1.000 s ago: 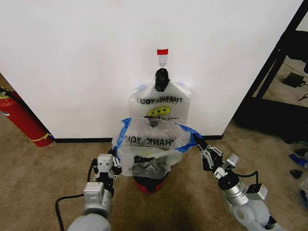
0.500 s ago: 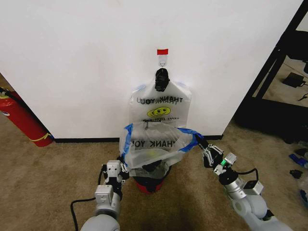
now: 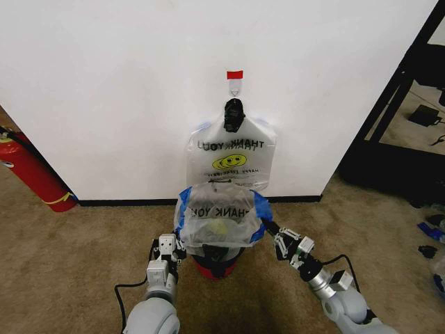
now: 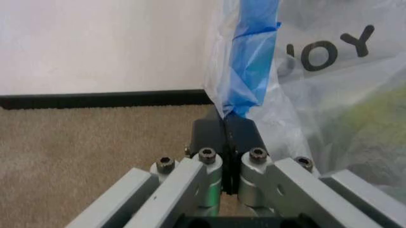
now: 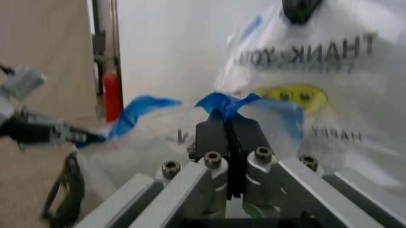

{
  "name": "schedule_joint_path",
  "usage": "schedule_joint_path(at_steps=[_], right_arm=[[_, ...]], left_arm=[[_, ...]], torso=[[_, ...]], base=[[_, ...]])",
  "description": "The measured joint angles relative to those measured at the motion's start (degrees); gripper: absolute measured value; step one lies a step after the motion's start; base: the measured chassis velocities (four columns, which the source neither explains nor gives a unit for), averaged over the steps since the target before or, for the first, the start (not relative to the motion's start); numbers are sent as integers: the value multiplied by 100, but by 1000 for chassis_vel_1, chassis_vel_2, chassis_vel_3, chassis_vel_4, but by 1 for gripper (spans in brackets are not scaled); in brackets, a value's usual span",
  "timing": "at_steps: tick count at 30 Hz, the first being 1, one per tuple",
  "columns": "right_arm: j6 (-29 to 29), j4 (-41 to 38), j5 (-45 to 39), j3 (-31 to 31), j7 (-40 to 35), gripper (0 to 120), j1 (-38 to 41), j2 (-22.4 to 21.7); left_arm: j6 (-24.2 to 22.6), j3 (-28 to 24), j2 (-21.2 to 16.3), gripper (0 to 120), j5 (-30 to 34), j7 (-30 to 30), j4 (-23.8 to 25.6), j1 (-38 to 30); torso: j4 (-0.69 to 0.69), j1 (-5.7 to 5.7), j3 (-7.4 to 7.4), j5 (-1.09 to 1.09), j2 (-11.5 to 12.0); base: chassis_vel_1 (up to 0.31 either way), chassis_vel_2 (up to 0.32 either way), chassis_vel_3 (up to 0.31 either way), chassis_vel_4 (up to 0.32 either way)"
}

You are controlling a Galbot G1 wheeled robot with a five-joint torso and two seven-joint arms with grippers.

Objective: Pick up the garbage bag from the wall and place it over the trash bin.

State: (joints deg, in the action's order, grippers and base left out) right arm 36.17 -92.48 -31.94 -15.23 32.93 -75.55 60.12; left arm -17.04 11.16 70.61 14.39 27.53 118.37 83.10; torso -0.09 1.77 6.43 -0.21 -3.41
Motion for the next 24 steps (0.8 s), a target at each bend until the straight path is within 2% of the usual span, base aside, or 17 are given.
schedule_joint_path(at_steps=[3,8,10,14,20,24], right_arm=[[6,83,36,29,-52,0,48,6],[67,97,-270,-86,46,0,262,3],[72,83,-344,-107,79,0,282,-19],[80,-129,-900,-257,243,0,368,-138],[93,-274,-1086,-307,267,0,377,-149],[106,-275,-1045,-301,271,0,341,-130]], left_arm=[[22,-11,-20,0,3,-50,-103,-105],[600,-53,35,0,32,-484,-327,-297],[696,-58,45,0,37,-545,-338,-302],[1479,-81,86,0,163,-1055,-434,-333],[1947,-89,111,0,577,-1599,-551,-399],[1990,-50,138,0,658,-1534,-651,-421]], torso=[[0,0,0,0,0],[1,0,0,0,0],[0,0,0,0,0],[0,0,0,0,0],[0,0,0,0,0],[0,0,0,0,0]], base=[[0,0,0,0],[0,0,0,0],[0,0,0,0],[0,0,0,0],[0,0,0,0],[0,0,0,0]])
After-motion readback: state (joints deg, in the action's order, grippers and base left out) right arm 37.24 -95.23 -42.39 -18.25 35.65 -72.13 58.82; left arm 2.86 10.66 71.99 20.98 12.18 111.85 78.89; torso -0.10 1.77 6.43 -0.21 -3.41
